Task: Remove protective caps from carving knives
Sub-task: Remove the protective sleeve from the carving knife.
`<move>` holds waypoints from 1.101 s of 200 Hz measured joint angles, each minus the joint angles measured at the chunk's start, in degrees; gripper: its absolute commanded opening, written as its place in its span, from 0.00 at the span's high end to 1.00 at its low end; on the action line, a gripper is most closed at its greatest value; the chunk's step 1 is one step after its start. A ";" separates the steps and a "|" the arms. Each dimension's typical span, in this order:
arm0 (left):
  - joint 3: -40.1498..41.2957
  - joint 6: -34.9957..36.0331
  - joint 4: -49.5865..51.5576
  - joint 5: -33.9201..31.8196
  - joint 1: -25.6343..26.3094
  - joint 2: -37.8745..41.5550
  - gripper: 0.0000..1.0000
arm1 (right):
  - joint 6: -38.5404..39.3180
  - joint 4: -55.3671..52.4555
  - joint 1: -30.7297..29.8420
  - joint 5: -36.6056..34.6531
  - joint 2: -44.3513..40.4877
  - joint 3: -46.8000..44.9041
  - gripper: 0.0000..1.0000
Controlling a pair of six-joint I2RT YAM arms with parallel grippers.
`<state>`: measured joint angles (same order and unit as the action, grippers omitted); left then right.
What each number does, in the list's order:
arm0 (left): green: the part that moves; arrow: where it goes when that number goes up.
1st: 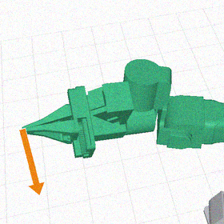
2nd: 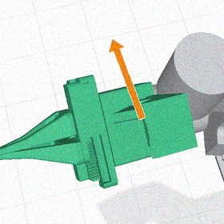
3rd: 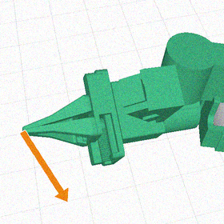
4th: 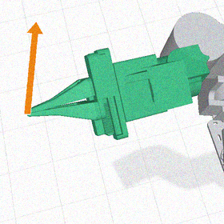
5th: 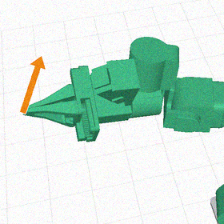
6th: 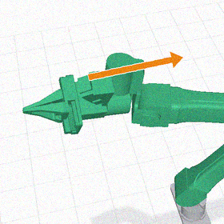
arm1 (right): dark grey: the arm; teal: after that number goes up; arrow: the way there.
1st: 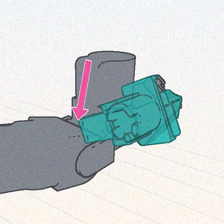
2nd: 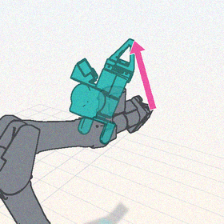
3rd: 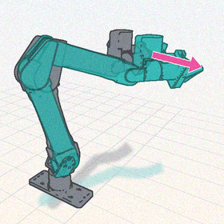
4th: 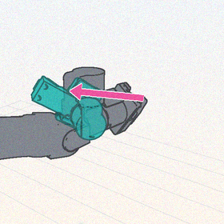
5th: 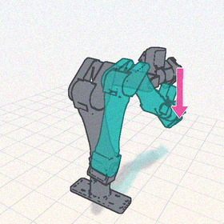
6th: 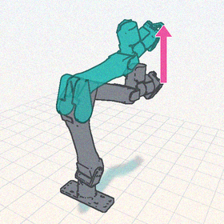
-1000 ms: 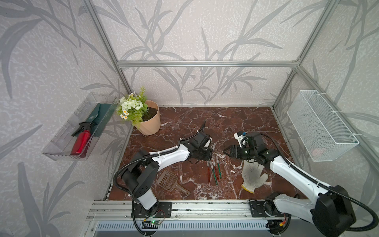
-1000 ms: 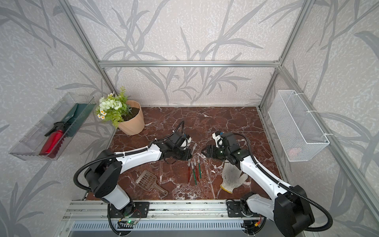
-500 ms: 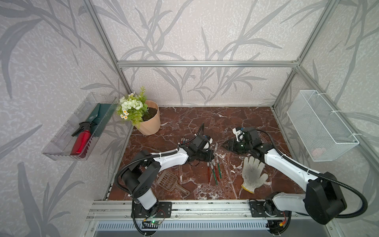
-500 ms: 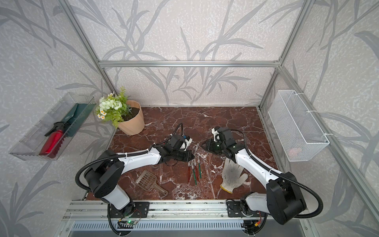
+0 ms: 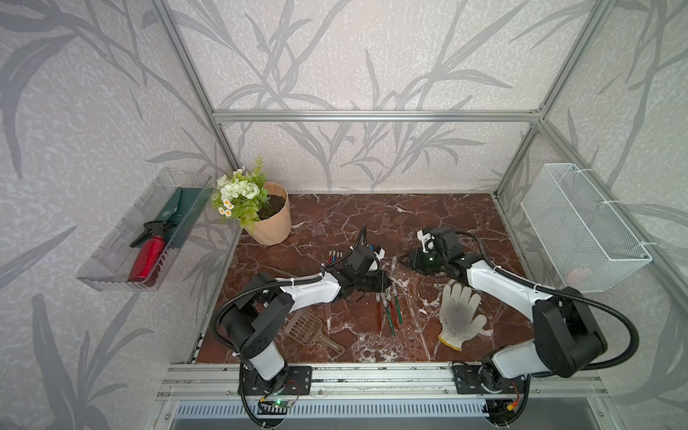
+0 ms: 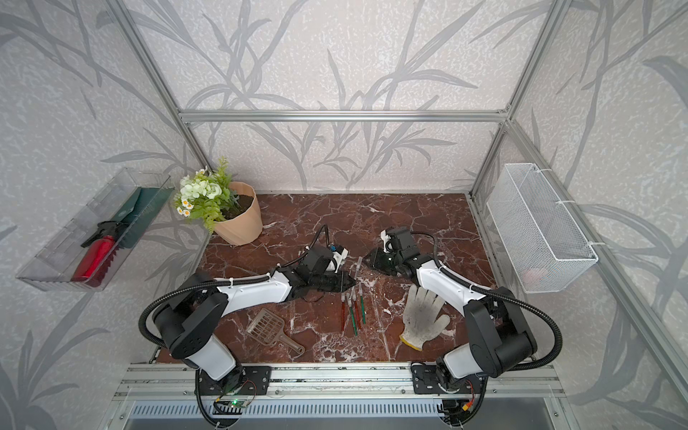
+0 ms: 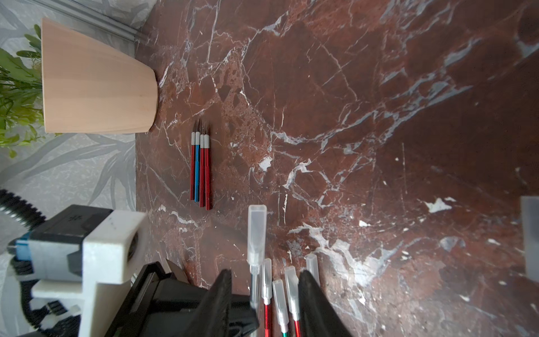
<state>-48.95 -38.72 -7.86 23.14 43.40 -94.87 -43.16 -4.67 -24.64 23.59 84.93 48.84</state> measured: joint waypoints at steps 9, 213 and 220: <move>0.00 -0.04 -0.09 0.09 0.00 0.00 0.92 | -0.09 0.37 0.00 0.02 0.68 0.13 0.60; 0.00 -0.11 -0.79 1.03 0.00 0.00 0.92 | -1.44 5.07 0.00 2.47 7.34 2.86 0.75; 0.02 -0.13 -0.79 1.03 0.00 0.00 0.92 | -1.53 5.14 0.00 2.47 7.41 2.86 0.76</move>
<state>-48.93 -38.85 -8.64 24.16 43.40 -94.87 -44.69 0.47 -24.64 26.06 92.33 51.70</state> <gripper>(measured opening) 0.085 0.258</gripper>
